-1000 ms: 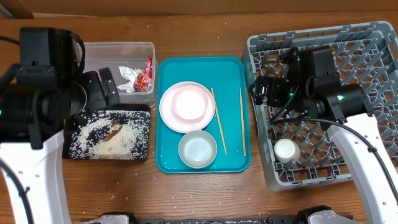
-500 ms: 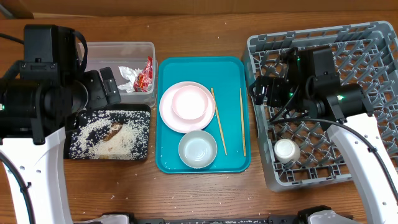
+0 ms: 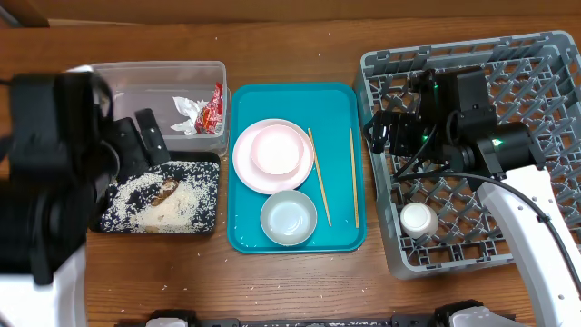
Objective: Sort waste into correct bins and load items into the dishwasher
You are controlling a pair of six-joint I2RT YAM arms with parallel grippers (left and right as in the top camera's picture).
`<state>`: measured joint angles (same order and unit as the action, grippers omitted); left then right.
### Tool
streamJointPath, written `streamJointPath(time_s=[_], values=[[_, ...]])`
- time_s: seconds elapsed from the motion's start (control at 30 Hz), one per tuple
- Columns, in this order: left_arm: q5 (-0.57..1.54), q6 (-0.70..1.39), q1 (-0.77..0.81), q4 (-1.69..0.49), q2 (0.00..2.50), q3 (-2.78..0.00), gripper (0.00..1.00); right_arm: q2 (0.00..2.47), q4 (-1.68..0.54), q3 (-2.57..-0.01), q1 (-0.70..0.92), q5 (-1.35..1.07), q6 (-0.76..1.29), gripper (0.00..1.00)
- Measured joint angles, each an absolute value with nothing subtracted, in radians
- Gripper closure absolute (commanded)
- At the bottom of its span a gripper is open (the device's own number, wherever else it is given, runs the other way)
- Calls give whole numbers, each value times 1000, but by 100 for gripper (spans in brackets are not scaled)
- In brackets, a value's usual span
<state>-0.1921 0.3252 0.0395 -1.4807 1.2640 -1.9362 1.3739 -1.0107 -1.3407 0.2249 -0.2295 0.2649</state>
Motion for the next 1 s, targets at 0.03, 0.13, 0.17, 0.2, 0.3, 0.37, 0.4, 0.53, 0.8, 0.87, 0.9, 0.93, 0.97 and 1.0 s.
streamJointPath(time_s=[0.03, 0.13, 0.17, 0.2, 0.3, 0.37, 0.4, 0.53, 0.8, 0.87, 0.9, 0.93, 0.97, 1.0], values=[[-199, 327, 39, -1394, 1221, -1882, 0, 1374, -1010, -1341, 225, -229, 265, 0], [-188, 312, 40, -1082, 1076, -1651, 0, 1374, -1010, -1341, 225, -229, 265, 0], [-171, 302, 39, -967, 1024, -1555, 0, 1374, -1010, -1341, 225, -229, 265, 0], [-153, 290, 40, -870, 976, -1463, 0, 1374, -1010, -1341, 225, -229, 265, 0], [-93, 273, 41, -642, 842, -1193, 0, 1374, -1009, -1341, 225, -228, 265, 0], [-61, 266, 46, -551, 765, -1047, 0, 1374, -1010, -1341, 225, -229, 265, 0], [-44, 264, 49, -507, 720, -973, 0, 1374, -1009, -1341, 225, -229, 265, 0], [-7, 262, 53, -416, 533, -736, 0, 1374, -1010, -1341, 225, -228, 264, 0], [15, 261, 53, -383, 206, -402, 0, 1374, -1010, -1341, 225, -229, 265, 0], [15, 261, 53, -370, 141, -327, 0, 1374, -1010, -1341, 225, -228, 265, 0], [15, 262, 53, -361, 106, -284, 0, 1374, -1010, -1341, 225, -229, 264, 0], [15, 262, 53, -360, 84, -257, 0, 1374, -1010, -1341, 225, -229, 265, 0], [15, 261, 53, -347, 57, -221, 0, 1374, -1010, -1341, 225, -229, 265, 0], [15, 262, 53, -334, 35, -190, 0, 1374, -1010, -1341, 225, -228, 264, 0]])
